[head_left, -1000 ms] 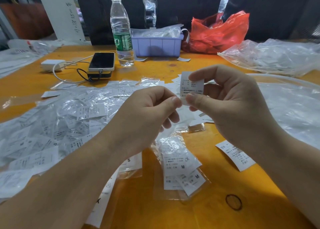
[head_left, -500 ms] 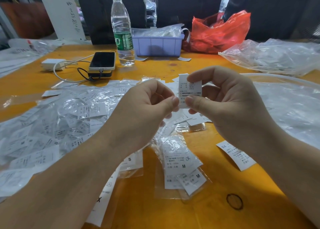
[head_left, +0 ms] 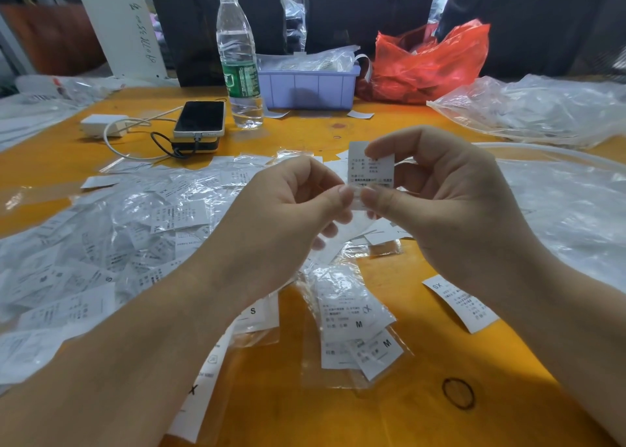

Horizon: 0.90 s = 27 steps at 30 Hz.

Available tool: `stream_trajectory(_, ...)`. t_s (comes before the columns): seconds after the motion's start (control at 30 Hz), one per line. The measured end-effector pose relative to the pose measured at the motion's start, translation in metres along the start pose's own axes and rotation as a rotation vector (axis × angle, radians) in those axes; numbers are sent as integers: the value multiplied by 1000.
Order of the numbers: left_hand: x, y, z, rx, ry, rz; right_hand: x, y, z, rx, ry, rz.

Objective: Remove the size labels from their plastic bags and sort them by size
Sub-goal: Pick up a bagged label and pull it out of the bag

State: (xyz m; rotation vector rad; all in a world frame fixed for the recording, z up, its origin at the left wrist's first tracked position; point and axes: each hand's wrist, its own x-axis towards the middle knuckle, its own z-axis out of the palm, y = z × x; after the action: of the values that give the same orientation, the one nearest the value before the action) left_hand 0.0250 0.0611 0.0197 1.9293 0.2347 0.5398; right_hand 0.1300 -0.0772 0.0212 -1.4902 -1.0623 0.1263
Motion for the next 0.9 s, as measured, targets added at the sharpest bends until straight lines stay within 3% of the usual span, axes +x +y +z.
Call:
stream_trajectory(0.3,1,-2,-1,8,8,-51,0,-4,0,95,31,-32)
stream_trajectory(0.9,-1,0,0,-56,-75,-3,0,-1,0,39,32,9)
